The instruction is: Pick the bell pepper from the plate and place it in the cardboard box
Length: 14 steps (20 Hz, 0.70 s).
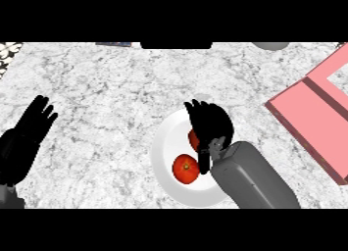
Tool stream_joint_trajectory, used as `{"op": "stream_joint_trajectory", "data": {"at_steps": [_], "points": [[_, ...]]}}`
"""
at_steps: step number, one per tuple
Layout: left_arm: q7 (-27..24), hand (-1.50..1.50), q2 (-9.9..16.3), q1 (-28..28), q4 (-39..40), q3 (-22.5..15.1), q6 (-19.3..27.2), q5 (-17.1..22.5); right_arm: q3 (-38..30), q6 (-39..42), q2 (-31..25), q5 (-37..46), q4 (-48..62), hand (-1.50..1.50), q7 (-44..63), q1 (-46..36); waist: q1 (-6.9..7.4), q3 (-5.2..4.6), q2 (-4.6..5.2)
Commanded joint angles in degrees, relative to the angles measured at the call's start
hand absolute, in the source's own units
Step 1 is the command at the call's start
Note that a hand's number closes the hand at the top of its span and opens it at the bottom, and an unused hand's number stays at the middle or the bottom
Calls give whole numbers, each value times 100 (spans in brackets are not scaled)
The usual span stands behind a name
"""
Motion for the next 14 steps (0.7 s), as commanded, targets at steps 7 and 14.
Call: {"op": "stream_joint_trajectory", "data": {"at_steps": [7,14], "points": [[231,0,77,-126,-45,202,-153,-5,-461,215,94,285,678,-150,-414,-298,7,0,2],[375,0,-13,-106,-191,234,-209,41,-39,-148,192,438,987,-150,-430,-69,17,0,1]]}}
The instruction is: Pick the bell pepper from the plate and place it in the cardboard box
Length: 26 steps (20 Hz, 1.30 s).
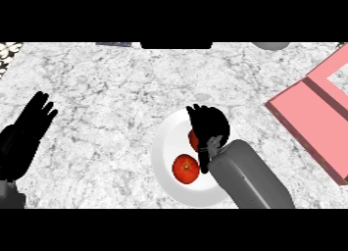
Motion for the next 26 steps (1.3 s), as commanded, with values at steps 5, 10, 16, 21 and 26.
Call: {"op": "stream_joint_trajectory", "data": {"at_steps": [5,10,16,21,26], "points": [[18,0,29,-206,152,192,-163,125,-260,-377,57,286,727,-150,-511,-210,14,0,7],[-421,0,-25,141,280,252,-292,-16,138,-403,-7,313,-158,150,-614,223,-21,-1,-5],[-380,0,-328,227,152,19,-133,-223,-273,-491,-61,570,549,150,-1264,-274,5,0,2],[-86,0,-92,298,-187,218,-272,-38,-506,-868,-207,578,-94,150,-883,577,-18,0,-6],[28,0,-118,0,6,244,-224,-17,-561,-834,-544,616,-1078,150,-977,1417,-44,0,-7]]}}
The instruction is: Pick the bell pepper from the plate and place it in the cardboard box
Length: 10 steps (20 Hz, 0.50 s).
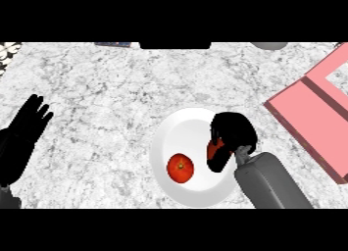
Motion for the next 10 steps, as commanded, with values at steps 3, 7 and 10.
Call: {"op": "stream_joint_trajectory", "data": {"at_steps": [3,7,10], "points": [[67,0,-47,-28,-22,-4,70,-86,-34,-243,-288,348,-679,150,-82,594,9,0,1],[-395,0,23,-194,621,125,-183,-30,312,-268,68,709,-1455,150,519,595,-27,-3,0],[-160,0,-291,-98,98,-232,297,-445,-55,92,-222,566,-2094,150,470,270,-33,-1,-11]]}}
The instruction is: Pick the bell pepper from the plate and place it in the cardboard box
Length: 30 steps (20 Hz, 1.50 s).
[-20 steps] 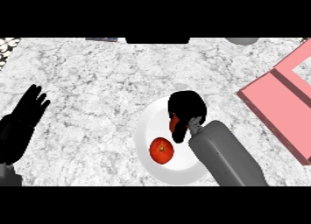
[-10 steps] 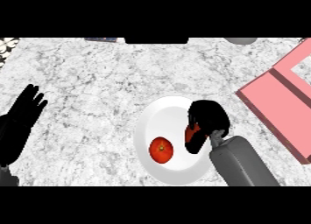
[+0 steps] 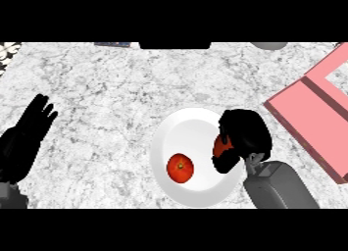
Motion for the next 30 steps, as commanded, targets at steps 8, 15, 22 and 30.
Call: {"op": "stream_joint_trajectory", "data": {"at_steps": [8,15,22,30], "points": [[132,0,212,-89,78,197,-164,174,-263,1001,118,233,-2697,150,1008,-884,-34,-4,-19],[-219,0,-64,-40,342,-28,-102,-69,-1216,1351,-31,562,-3201,150,1641,-1496,-17,-4,4],[-100,0,114,-105,271,229,-211,176,-2508,1747,-580,260,-2808,150,1353,-2205,12,-3,5],[168,0,97,-10,-92,193,-158,180,-3346,1028,-1569,-88,-2038,150,-147,-1323,14,4,14]]}}
